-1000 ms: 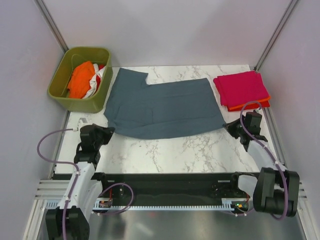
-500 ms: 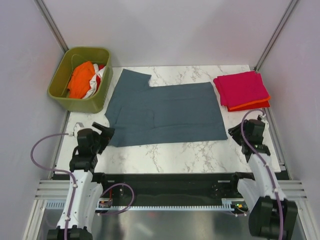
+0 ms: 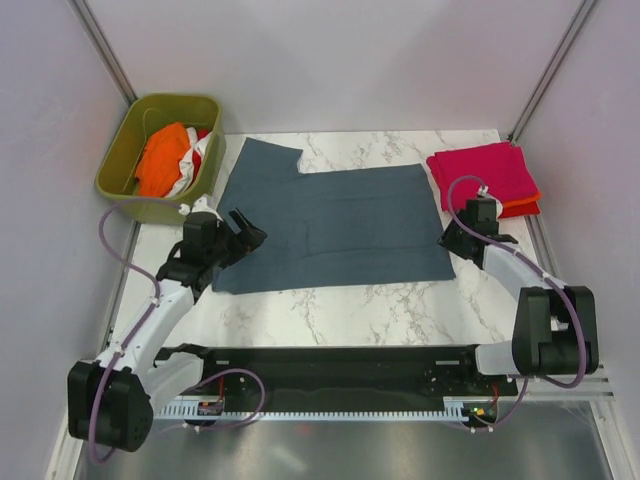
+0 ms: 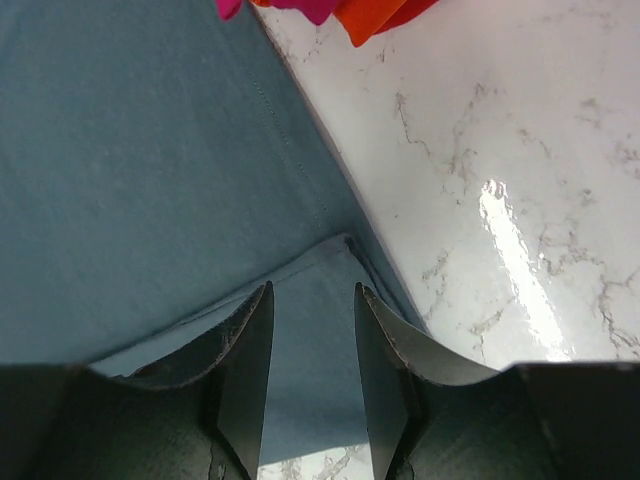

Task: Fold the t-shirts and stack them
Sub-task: Fold the tshirt

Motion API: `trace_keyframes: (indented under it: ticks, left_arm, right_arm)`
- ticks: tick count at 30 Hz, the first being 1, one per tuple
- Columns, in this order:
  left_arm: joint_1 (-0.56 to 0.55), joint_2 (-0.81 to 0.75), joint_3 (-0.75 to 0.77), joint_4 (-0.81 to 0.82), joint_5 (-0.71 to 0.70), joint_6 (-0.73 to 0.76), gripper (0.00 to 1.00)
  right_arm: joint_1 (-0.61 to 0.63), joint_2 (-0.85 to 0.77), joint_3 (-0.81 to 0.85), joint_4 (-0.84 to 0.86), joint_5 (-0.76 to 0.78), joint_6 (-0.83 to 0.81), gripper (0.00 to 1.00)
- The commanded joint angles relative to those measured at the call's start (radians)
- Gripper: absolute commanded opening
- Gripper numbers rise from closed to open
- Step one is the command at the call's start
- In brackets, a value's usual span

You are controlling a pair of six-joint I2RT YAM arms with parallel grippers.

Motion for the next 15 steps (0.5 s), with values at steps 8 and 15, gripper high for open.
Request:
trace_keyframes:
  ticks: [8, 15]
  left_arm:
    - [-0.056, 0.144, 0.142, 0.095, -0.148, 0.072, 0.94]
    - [-0.057, 0.135, 0.135, 0.102, -0.165, 0.087, 0.94]
  right_arm:
    - [0.056, 0.141, 0.081, 0.050, 0.167, -0.010, 0.46]
    - [0.062, 0.172, 0.086, 0.072, 0.187, 0.003, 0.43]
